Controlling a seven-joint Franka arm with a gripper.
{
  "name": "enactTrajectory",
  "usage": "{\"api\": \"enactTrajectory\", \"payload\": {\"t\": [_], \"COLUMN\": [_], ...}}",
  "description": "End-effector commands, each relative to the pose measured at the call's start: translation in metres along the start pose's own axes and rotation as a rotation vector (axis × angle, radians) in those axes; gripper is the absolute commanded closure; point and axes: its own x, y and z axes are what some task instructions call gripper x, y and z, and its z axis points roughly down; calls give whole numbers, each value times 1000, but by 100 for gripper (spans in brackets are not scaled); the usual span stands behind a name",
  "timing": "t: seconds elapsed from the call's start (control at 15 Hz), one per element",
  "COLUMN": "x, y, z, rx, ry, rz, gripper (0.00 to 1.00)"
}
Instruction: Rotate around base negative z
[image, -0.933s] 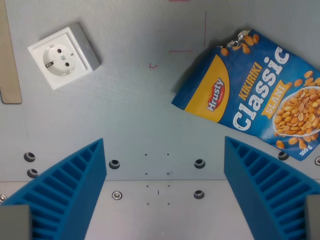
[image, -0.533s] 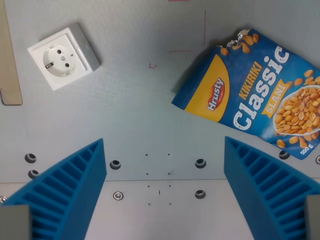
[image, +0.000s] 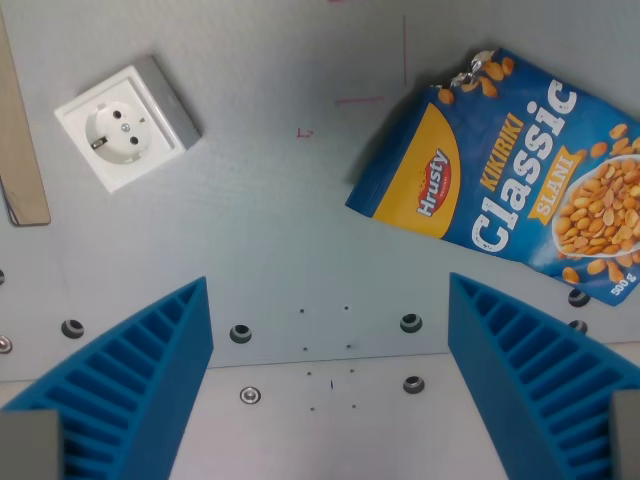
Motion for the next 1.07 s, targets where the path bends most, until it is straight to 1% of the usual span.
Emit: {"api": "enactTrajectory", "payload": {"t": [0.07, 1.07], "x": [0, 0], "y": [0, 0], "z": [-2, -2], "rx": [2, 5], "ry": [3, 2], "rz": [130, 330], "gripper": [0, 0]}}
